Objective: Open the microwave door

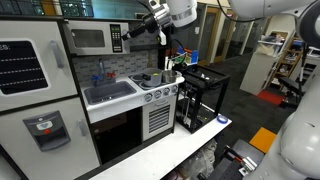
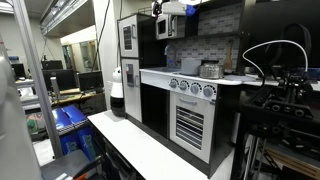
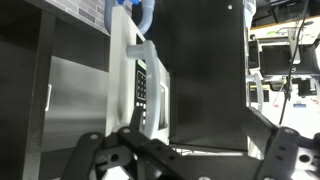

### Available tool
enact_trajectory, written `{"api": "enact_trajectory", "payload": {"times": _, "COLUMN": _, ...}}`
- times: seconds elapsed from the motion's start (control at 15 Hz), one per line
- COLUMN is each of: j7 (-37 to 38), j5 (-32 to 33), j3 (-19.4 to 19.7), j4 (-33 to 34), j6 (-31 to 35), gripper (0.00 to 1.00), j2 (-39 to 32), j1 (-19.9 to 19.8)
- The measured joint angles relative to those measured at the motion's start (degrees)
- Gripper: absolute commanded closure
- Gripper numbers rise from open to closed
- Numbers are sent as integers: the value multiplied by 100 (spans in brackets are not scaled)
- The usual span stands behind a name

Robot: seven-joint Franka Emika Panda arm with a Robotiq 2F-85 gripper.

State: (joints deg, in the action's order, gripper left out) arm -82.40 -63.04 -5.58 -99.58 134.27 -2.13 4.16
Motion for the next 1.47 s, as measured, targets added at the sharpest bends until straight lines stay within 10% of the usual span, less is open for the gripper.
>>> {"api": "enact_trajectory", "payload": {"times": 0.73, "j7": 23, "j5": -8, "j3": 356, "j4": -1748, "j6": 589, "gripper": 0, "j2": 1460, "j1": -11}}
{"api": "enact_trajectory", "payload": {"times": 1.47, "j7": -365, "j5": -27, "j3": 755, "j4": -1134, "j6": 193, "gripper": 0, "j2": 854, "j1": -15}}
